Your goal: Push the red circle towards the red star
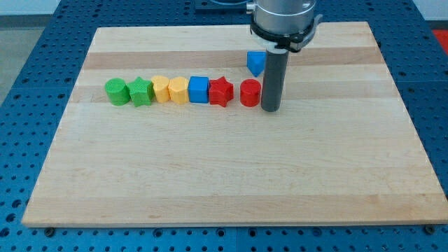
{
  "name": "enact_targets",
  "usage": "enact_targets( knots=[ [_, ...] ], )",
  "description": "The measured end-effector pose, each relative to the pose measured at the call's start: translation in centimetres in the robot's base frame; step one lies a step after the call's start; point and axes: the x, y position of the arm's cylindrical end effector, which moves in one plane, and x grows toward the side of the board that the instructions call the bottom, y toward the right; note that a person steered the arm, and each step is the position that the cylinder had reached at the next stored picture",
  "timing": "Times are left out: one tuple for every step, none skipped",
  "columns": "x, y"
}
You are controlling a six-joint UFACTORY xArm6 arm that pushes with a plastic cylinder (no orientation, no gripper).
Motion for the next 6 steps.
enact_targets(
  knots=[
    [-1.6,-0.2],
    [-1.8,-0.2],
    [-1.8,-0.2],
    [-2.6,2.2],
    [-6.1,5.6],
    [-10.9,7.8]
  ],
)
